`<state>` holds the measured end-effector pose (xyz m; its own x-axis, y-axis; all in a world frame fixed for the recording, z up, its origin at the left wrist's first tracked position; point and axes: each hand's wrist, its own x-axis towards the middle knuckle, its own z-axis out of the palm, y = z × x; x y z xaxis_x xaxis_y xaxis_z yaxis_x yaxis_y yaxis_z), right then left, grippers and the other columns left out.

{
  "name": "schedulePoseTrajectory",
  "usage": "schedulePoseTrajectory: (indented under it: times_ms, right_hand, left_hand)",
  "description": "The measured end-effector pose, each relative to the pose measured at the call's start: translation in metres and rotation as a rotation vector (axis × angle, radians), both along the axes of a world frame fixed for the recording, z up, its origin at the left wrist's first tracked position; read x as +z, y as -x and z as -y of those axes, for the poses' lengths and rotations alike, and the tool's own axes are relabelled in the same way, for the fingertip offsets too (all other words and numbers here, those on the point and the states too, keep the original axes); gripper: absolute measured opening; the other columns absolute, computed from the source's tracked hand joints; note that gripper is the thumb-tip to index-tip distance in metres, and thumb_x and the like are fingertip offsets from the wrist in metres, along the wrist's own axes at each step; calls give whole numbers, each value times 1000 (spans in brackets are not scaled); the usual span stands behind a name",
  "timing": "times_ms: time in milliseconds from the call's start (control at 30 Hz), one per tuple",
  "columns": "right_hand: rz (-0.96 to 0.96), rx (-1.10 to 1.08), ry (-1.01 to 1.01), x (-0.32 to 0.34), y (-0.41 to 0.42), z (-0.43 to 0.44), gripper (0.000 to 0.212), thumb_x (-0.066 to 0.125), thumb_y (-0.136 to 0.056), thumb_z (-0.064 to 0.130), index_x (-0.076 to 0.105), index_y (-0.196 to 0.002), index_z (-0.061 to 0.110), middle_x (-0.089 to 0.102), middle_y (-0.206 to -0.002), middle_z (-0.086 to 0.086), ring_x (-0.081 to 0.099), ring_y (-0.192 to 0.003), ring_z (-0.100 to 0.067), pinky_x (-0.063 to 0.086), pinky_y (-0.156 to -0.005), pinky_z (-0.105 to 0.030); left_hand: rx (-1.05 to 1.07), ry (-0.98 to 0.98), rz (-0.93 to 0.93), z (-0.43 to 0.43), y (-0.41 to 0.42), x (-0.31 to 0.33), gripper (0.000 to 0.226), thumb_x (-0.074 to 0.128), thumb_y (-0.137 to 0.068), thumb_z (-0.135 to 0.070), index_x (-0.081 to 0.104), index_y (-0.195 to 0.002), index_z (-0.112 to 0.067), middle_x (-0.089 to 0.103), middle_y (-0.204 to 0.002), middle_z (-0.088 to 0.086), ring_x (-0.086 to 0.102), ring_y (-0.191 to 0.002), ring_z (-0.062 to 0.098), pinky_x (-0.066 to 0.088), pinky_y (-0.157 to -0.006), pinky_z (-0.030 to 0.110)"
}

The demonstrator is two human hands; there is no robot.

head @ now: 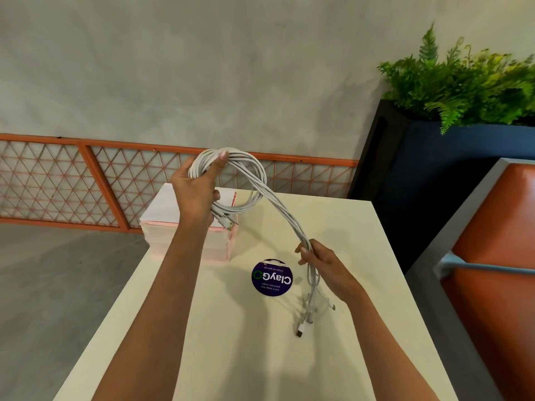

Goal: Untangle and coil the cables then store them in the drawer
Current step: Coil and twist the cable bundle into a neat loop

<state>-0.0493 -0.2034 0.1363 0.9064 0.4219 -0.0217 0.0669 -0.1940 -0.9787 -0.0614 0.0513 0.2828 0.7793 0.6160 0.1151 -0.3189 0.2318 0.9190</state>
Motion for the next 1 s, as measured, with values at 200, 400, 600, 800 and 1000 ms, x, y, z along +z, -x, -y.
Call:
schedulePoseTrajectory:
  times_ms: [200,400,600,800,1000]
  right_hand:
    - [268,-297,268,-29,-14,-5,19,44,-100,22,63,-105,21,62,-92,5,53,-82,-5,40,-74,-19]
    - [109,-546,15,-26,-10,-18,23,34,-103,27,50,-96,12,49,-71,4,46,-65,-11,38,-62,-17]
    - [-112,-255,-277,-15,-9,7,44,47,-91,46,64,-85,6,30,-54,5,20,-47,-7,19,-44,-20]
    - [-416,58,-378,-3,-12,27,43,73,-76,47,52,-83,10,31,-55,8,24,-41,-1,23,-37,-13]
    - [-433,45,-174,-1,-11,29,23,65,-87,5,45,-87,16,40,-71,4,27,-47,-4,23,-40,-15]
  left_hand:
    - [5,48,-18,-1,-1,-8,22,82,-73,-27,64,-84,-21,45,-50,-13,27,-39,5,28,-36,18]
    - [7,94,-63,1,-1,-17,33,83,-71,-31,63,-93,-18,42,-61,-4,26,-40,6,28,-36,17]
    - [-12,95,-63,-18,-3,-14,24,82,-73,-28,58,-77,-24,38,-55,-7,24,-42,6,25,-35,18]
    - [-13,148,-84,-26,-6,-19,39,83,-72,-30,57,-99,-17,38,-59,-5,24,-44,7,25,-36,18]
    - [12,136,-93,-29,-7,-21,37,84,-71,-28,58,-95,-17,40,-61,-3,24,-44,7,26,-35,18]
